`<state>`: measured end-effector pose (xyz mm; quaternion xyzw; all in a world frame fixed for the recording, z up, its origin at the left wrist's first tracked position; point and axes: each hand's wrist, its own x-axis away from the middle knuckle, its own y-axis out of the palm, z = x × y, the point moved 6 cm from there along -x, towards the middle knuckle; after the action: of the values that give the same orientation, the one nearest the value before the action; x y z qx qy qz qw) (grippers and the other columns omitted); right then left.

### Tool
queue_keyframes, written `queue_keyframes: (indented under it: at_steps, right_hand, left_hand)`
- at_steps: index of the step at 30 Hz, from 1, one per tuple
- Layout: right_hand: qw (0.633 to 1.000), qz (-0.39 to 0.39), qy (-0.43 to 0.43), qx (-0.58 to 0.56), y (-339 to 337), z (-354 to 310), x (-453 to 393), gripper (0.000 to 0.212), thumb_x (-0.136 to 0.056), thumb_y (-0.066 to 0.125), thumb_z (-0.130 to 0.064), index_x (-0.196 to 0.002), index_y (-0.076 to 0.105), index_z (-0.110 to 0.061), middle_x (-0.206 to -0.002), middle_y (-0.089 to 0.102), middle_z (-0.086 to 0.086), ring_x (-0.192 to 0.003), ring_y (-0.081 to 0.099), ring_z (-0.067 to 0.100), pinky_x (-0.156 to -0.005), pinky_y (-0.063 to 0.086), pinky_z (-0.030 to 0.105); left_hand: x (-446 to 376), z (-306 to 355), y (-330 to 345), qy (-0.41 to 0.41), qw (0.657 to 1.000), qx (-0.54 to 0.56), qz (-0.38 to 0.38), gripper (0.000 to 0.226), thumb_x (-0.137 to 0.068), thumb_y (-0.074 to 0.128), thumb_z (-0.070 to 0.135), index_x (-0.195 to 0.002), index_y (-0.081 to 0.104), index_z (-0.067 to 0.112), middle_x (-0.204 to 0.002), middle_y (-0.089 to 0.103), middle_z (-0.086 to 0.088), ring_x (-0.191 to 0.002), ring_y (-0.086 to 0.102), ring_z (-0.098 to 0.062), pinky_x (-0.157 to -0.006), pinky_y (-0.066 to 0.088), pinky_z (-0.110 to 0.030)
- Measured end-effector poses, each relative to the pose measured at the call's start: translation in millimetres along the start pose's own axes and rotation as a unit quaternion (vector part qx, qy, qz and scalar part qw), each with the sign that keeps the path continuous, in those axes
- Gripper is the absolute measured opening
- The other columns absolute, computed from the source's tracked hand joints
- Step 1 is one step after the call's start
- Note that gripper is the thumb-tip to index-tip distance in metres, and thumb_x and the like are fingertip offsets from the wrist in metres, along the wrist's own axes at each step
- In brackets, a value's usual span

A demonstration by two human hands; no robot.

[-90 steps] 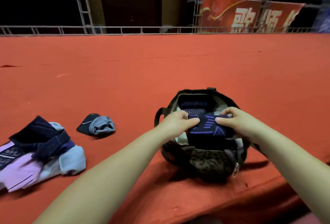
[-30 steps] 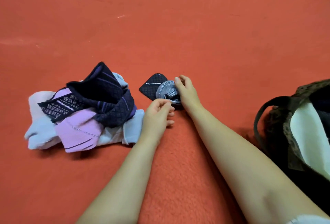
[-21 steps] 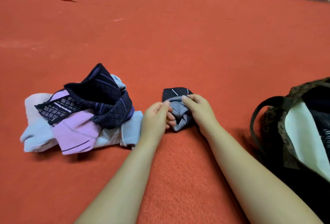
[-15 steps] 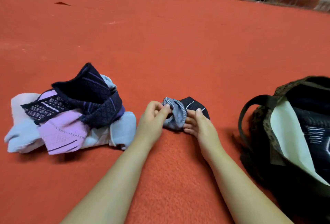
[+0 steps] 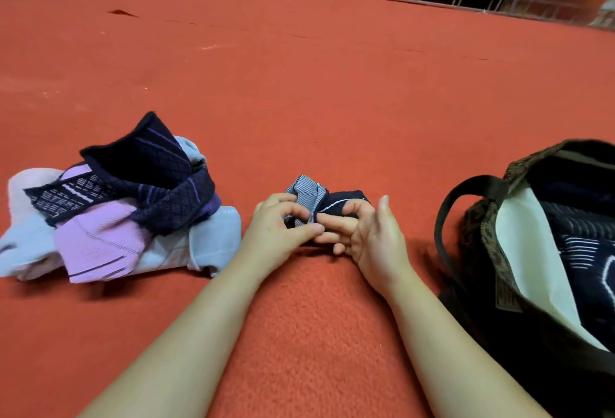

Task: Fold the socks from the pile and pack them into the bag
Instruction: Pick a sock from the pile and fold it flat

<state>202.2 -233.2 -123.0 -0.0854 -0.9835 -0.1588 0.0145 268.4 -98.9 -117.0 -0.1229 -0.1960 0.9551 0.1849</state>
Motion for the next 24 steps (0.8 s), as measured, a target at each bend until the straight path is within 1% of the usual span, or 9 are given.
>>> queue_keyframes:
  at_steps: [5, 6, 8, 10, 11, 13, 16, 21, 24]
  right_hand:
    - [0.986, 0.065, -0.088, 0.128, -6.2, -8.0, -1.3, 0.042, -0.087, 0.025, -0.053, -0.092, 0.044, -0.017, -0.093, 0.073, 0.009, -0.068, 0.065, 0.015, -0.053, 0.042, 0.022]
    - [0.961, 0.104, -0.117, 0.227, -10.8, -12.7, -0.1, 0.036, -0.086, 0.030, -0.047, -0.096, 0.049, -0.018, -0.100, 0.072, 0.004, -0.079, 0.064, 0.011, -0.065, 0.047, 0.024]
    - [0.855, 0.128, -0.116, 0.489, -14.4, -14.9, -1.7, 0.046, -0.082, 0.035, -0.048, -0.115, 0.056, -0.023, -0.122, 0.061, -0.004, -0.113, 0.051, 0.009, -0.099, 0.039, 0.031]
    - [0.759, 0.091, -0.051, 0.643, -12.6, -4.0, -4.9, 0.052, -0.083, 0.038, -0.060, -0.124, 0.055, -0.033, -0.132, 0.053, -0.009, -0.126, 0.039, 0.016, -0.107, 0.026, 0.036]
    - [0.747, 0.086, -0.030, 0.658, -12.7, -1.7, -5.8, 0.044, -0.085, 0.044, -0.061, -0.118, 0.057, -0.036, -0.126, 0.056, -0.011, -0.123, 0.041, 0.018, -0.104, 0.027, 0.037]
    - [0.768, 0.113, -0.033, 0.629, -14.1, -5.7, -6.1, 0.023, -0.086, 0.055, -0.055, -0.088, 0.061, -0.033, -0.097, 0.062, -0.013, -0.105, 0.049, 0.018, -0.091, 0.032, 0.036]
    - [0.809, 0.122, -0.050, 0.573, -16.9, -9.8, -5.7, 0.033, -0.089, 0.058, -0.043, -0.063, 0.045, -0.025, -0.063, 0.052, -0.010, -0.079, 0.050, 0.014, -0.079, 0.034, 0.035]
    - [0.868, 0.175, -0.091, 0.456, -22.5, -17.3, -3.4, 0.029, -0.097, 0.047, -0.027, -0.068, 0.045, -0.023, -0.069, 0.051, -0.010, -0.078, 0.049, 0.017, -0.075, 0.036, 0.037]
    - [0.887, 0.215, -0.116, 0.393, -25.8, -23.0, -0.1, 0.029, -0.100, 0.042, -0.023, -0.072, 0.046, -0.019, -0.071, 0.050, -0.008, -0.072, 0.046, 0.013, -0.065, 0.033, 0.026]
  left_hand:
    - [-2.3, -4.7, 4.6, 0.006, 0.999, -0.017, -0.030, 0.025, -0.077, 0.075, 0.024, -0.061, 0.060, 0.034, -0.104, 0.049, 0.014, -0.117, 0.044, -0.017, -0.095, 0.033, -0.028]
    - [-2.4, -5.9, 4.8, 0.009, 0.999, 0.007, -0.032, 0.022, -0.076, 0.075, 0.027, -0.059, 0.061, 0.034, -0.102, 0.050, 0.017, -0.115, 0.047, -0.020, -0.096, 0.037, -0.034]
    - [-1.8, -5.0, 3.7, 0.018, 0.998, 0.056, -0.028, 0.011, -0.072, 0.068, 0.034, -0.061, 0.064, 0.033, -0.100, 0.053, 0.017, -0.108, 0.053, -0.016, -0.093, 0.042, -0.034]
    - [-1.7, -2.7, 2.7, 0.035, 0.997, 0.071, -0.023, 0.009, -0.074, 0.065, 0.030, -0.066, 0.061, 0.032, -0.097, 0.055, 0.012, -0.097, 0.053, 0.002, -0.088, 0.037, -0.015]
    - [-1.5, -1.2, 2.0, 0.038, 0.996, 0.073, -0.017, 0.012, -0.078, 0.066, 0.025, -0.069, 0.060, 0.030, -0.097, 0.055, 0.010, -0.093, 0.051, 0.009, -0.084, 0.035, -0.007]
    - [-2.2, -0.1, -3.0, 0.041, 0.996, 0.069, 0.028, 0.016, -0.082, 0.066, 0.021, -0.071, 0.060, 0.031, -0.099, 0.054, 0.009, -0.092, 0.050, 0.010, -0.080, 0.033, -0.001]
    - [-3.4, -5.7, -15.7, 0.017, 0.987, 0.093, 0.127, 0.010, -0.080, 0.067, 0.028, -0.073, 0.061, 0.034, -0.096, 0.051, 0.009, -0.088, 0.051, 0.002, -0.081, 0.037, -0.011]
    - [-2.3, -17.0, -17.3, -0.071, 0.965, 0.203, 0.153, 0.015, -0.093, 0.056, 0.018, -0.081, 0.062, 0.025, -0.085, 0.062, -0.001, -0.072, 0.058, -0.009, -0.065, 0.050, -0.022]
    - [-1.8, -17.3, -11.1, -0.146, 0.889, 0.415, 0.124, 0.019, -0.099, 0.045, 0.015, -0.083, 0.054, 0.020, -0.084, 0.063, 0.001, -0.077, 0.062, -0.011, -0.069, 0.051, -0.027]
